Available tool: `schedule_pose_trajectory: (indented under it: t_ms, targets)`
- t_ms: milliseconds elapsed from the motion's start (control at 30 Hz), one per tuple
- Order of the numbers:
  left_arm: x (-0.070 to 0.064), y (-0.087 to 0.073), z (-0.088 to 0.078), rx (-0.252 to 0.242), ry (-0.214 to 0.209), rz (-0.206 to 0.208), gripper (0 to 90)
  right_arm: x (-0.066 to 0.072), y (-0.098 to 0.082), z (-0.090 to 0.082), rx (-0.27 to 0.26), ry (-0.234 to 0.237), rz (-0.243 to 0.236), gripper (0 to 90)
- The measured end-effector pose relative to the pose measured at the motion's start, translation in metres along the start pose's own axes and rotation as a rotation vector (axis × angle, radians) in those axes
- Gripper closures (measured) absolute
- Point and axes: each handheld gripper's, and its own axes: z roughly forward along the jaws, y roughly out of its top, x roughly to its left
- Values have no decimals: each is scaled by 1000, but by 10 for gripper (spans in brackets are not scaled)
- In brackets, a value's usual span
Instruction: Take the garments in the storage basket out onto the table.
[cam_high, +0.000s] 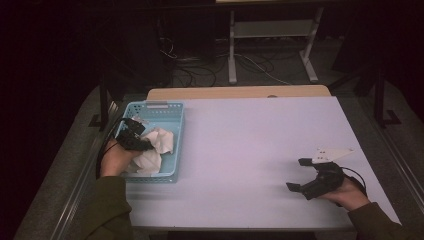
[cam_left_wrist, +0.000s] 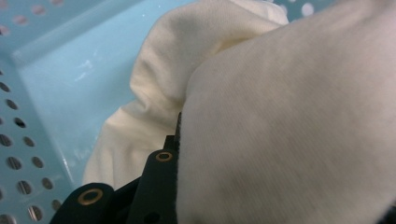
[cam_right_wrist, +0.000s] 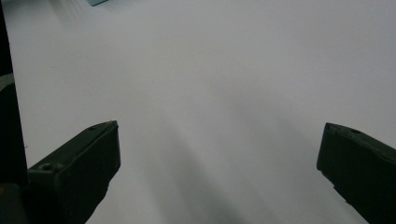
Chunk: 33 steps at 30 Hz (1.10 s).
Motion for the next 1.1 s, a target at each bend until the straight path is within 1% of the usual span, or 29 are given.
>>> schedule_pose_trajectory:
  t_ms: [133,267,333,500,633,700,833,867,900,1033,1100]
  targets:
    - [-1,2,-8,-23,4,-5,709,1,0,0,-2,2,-1,0]
    - [-2,5,-15,-44,10,-18,709,1,0,0,0,3,-2,0]
    - [-2,6,-19,-57,10,-31,709,1,0,0,0,3,-1,0]
    - [-4,10,-28,-81,14,-43,709,1,0,0,0,3,-1,0]
    - [-8,14,-35,-109,4,-41,709,1,0,0,-1,3,-2,0]
    - [-9,16,-38,-115,9,-43,709,1,0,0,0,2,-1,0]
    - [-11,18,-43,-129,5,-51,710,1,0,0,-3,4,-1,0]
    - [-11,19,-45,-132,4,-47,710,1,0,0,-3,5,-1,0]
    - [-12,19,-46,-140,4,-56,710,1,0,0,-2,5,-1,0]
    - [-14,22,-52,-155,-3,-53,710,1,0,0,-2,4,-2,0]
    - [-15,25,-54,-163,-6,-45,711,1,0,0,-3,4,-3,0]
